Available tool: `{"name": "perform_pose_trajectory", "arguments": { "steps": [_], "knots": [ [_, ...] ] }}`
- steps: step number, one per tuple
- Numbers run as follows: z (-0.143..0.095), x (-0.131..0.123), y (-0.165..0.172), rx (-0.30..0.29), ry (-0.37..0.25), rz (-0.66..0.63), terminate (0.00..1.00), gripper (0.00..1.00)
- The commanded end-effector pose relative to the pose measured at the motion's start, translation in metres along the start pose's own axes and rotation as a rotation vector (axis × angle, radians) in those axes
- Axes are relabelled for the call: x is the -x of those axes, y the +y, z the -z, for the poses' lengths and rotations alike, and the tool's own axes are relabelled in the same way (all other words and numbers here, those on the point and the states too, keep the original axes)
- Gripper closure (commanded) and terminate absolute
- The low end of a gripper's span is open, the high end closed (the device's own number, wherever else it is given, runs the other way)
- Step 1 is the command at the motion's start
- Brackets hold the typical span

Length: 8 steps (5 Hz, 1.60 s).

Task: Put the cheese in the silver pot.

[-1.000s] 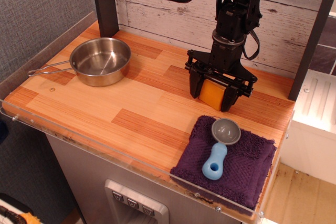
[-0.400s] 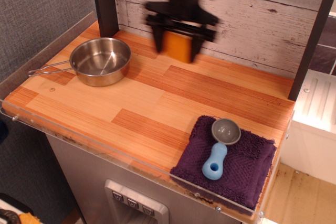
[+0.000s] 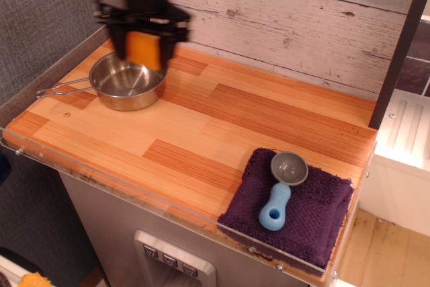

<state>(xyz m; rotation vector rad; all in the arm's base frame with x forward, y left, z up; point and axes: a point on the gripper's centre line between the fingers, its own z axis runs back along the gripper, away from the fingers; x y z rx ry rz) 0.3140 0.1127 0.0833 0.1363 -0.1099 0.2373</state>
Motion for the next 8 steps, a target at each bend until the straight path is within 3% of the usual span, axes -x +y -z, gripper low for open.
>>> {"name": "perform_pose_trajectory", "arguments": {
  "steps": [1, 2, 5, 6, 8],
  "knots": [
    [0.016, -0.017, 0.066, 0.02, -0.009, 0.071, 0.0, 1.0],
    [0.027, -0.017, 0.069, 0.042, 0.014, 0.08, 0.0, 1.0],
    [0.025, -0.023, 0.026, 0.033, 0.0, 0.217, 0.0, 1.0],
    [0.029, -0.022, 0.025, 0.033, 0.012, 0.203, 0.0, 0.0],
    [0.02, -0.02, 0.017, 0.031, -0.004, 0.223, 0.0, 0.0]
  ]
}}
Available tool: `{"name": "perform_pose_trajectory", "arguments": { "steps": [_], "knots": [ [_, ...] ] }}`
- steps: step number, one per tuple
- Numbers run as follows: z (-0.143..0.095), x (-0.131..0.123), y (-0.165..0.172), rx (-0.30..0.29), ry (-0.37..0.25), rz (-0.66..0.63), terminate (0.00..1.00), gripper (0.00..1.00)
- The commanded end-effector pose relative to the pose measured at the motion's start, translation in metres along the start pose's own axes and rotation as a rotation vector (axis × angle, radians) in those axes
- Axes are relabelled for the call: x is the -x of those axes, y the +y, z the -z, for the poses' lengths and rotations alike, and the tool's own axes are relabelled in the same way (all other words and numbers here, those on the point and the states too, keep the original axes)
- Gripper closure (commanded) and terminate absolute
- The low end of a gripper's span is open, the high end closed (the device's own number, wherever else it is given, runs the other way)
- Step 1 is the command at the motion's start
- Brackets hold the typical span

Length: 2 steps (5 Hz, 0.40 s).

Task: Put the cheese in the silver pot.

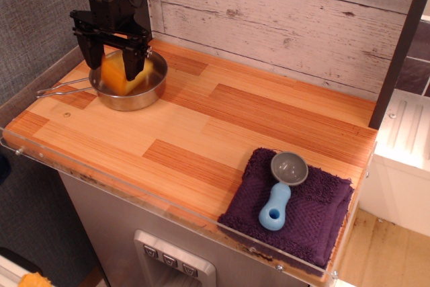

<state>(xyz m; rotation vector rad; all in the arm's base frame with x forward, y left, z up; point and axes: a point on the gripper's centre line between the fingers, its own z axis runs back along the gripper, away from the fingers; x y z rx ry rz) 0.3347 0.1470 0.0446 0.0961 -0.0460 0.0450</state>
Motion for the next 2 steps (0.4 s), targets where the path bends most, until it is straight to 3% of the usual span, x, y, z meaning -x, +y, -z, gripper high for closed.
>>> {"name": "perform_pose_trajectory", "arguments": {
  "steps": [1, 2],
  "knots": [
    [-0.039, 0.004, -0.023, -0.019, -0.087, 0.067, 0.0, 0.0],
    [-0.063, 0.01, -0.055, 0.028, -0.123, 0.111, 0.0, 0.0]
  ]
}}
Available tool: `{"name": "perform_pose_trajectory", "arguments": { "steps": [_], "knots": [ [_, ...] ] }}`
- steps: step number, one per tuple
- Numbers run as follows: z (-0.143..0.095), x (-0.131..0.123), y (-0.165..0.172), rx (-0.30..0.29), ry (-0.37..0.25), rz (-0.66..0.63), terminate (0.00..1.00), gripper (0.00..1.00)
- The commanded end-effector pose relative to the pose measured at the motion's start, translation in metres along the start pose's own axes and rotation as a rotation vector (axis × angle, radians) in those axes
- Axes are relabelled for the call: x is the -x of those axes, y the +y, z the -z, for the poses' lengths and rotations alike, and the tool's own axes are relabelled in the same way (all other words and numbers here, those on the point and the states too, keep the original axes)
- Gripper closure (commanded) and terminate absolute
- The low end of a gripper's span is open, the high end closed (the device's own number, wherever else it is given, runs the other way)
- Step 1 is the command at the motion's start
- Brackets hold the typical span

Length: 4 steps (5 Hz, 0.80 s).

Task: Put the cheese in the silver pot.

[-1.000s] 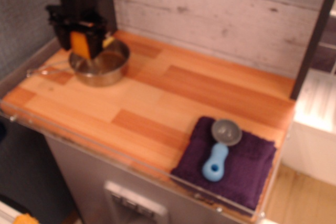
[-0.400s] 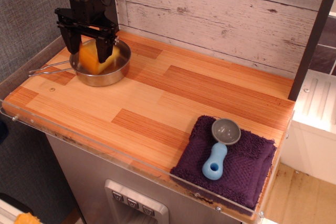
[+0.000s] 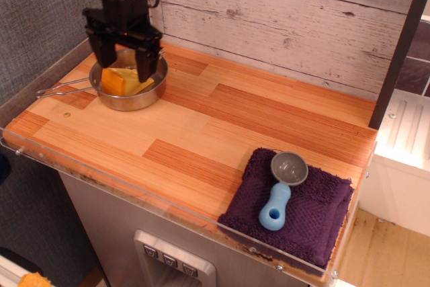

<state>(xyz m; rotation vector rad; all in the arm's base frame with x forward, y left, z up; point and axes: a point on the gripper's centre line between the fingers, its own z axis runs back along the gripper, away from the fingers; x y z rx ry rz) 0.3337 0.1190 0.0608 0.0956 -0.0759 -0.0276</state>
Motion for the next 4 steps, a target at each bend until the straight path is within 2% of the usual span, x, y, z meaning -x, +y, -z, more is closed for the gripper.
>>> {"name": "perform_pose_trajectory", "arguments": {
  "steps": [1, 2, 3, 4],
  "knots": [
    [-0.054, 0.01, -0.06, 0.081, -0.11, 0.094, 0.0, 0.0],
    [-0.046, 0.01, -0.075, 0.081, -0.073, 0.123, 0.0, 0.0],
    [-0.042, 0.009, -0.077, 0.035, -0.035, 0.125, 0.0, 0.0],
    [-0.042, 0.009, -0.077, 0.035, -0.035, 0.125, 0.0, 0.0]
  ]
}}
